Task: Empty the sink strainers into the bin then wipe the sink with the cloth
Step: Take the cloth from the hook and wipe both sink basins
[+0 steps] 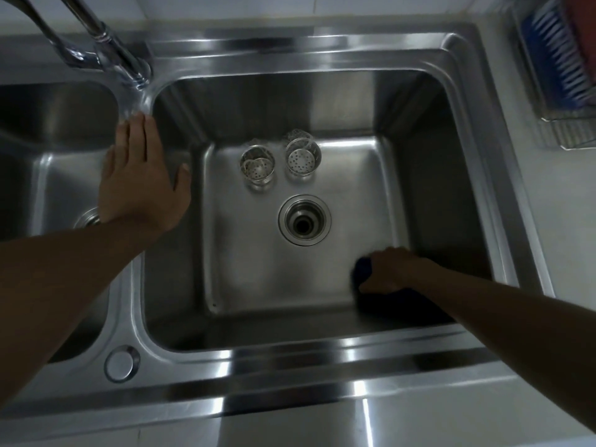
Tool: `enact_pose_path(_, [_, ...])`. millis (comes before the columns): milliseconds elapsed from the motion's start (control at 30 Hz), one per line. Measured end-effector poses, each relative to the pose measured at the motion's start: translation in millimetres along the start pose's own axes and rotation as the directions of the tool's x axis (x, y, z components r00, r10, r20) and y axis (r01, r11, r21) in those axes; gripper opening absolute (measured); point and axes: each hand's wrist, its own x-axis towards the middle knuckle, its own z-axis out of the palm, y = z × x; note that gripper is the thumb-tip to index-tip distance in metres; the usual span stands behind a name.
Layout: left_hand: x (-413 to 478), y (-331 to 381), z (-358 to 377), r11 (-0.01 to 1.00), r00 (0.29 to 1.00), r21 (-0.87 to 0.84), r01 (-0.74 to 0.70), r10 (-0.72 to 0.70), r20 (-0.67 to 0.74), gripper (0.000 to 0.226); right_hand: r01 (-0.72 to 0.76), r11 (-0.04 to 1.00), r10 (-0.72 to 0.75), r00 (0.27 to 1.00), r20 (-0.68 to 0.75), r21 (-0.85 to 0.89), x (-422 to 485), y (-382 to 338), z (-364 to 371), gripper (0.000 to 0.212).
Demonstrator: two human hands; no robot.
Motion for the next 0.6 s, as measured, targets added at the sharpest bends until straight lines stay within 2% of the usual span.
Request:
enact_pose_path(100, [0,-2,1,1.0,1.0,0.003,-0.003,0.003,0.0,0.083,0.059,0.998,-0.059,0.994,0.091,0.003,-12,-23,-8,0.081])
enact_pose_path(200, [1,-2,2,1.0,1.0,0.004,-0.011,0.011,0.009,0.083,0.201,0.971,-0.218,0.967,0.133,0.132,-18,-73,-24,0.065])
enact_pose_path(300, [2,-3,2,1.0,1.0,0.014,-0.009,0.009,0.017,0.079,0.341,0.842,-0.404,0.912,0.068,0.417,-29,-148,-28,0.054])
enact_pose_path(367, [1,-3,2,1.0,1.0,0.015,-0.005,0.005,0.021,0.079,0.426,0.734,-0.513,0.858,0.021,0.528,-36,-189,-32,0.045])
enact_pose_path(433, [1,-3,3,1.0,1.0,0.018,-0.004,0.003,0.019,0.078,0.473,0.691,-0.568,0.823,0.007,0.547,-40,-203,-37,0.043])
enact_pose_path(500, [2,-3,4,1.0,1.0,0.019,-0.009,0.009,0.019,0.079,0.474,0.69,-0.586,0.809,0.038,0.547,-41,-192,-39,0.05])
enact_pose_path(600, [2,-4,4,1.0,1.0,0.013,0.001,-0.001,0.013,0.079,0.444,0.777,-0.544,0.83,0.122,0.446,-41,-150,-38,0.055])
